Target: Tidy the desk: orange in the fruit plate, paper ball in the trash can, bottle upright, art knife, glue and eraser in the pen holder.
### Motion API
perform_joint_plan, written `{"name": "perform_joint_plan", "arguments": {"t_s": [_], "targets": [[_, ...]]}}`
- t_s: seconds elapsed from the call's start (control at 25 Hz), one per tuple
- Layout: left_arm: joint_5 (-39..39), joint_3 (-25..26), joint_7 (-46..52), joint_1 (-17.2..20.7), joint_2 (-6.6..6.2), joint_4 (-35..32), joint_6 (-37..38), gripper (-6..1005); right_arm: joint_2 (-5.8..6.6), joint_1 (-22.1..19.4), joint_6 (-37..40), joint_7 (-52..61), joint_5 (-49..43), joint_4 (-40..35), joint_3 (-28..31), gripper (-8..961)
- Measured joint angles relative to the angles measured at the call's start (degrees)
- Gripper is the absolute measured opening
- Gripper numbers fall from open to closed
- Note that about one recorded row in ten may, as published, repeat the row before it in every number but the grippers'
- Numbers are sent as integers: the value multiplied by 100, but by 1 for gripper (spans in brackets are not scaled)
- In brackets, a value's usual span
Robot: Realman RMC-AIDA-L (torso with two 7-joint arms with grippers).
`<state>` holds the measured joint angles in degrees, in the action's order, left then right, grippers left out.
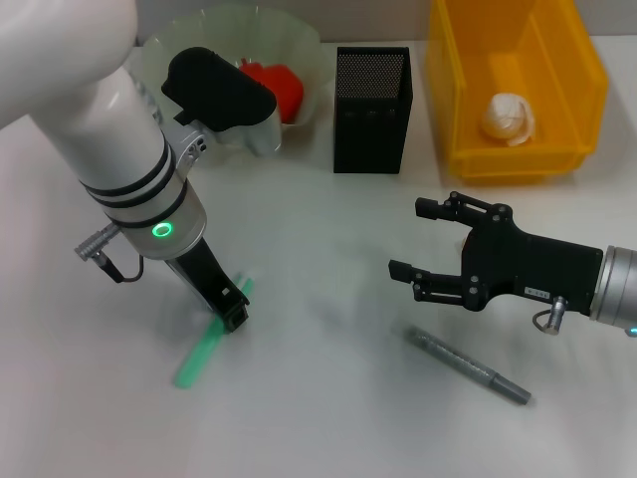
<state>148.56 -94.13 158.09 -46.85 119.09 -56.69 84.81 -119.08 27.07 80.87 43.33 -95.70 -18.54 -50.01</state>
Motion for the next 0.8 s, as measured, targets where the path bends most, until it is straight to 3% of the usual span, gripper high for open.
{"name": "perform_joint_plan", "arguments": {"t_s": [0.44,0.6,0.8], "targets": [[-31,71,-42,38,-11,-130,28,182,-2,-9,8,-1,8,0,0,789],[-36,144,-55,89,-23,-319,64,182,-2,-8,8,0,8,0,0,788],[-341,728,-383,199,-34,-566,237,182,-2,-3,7,0,8,0,27,787]]}}
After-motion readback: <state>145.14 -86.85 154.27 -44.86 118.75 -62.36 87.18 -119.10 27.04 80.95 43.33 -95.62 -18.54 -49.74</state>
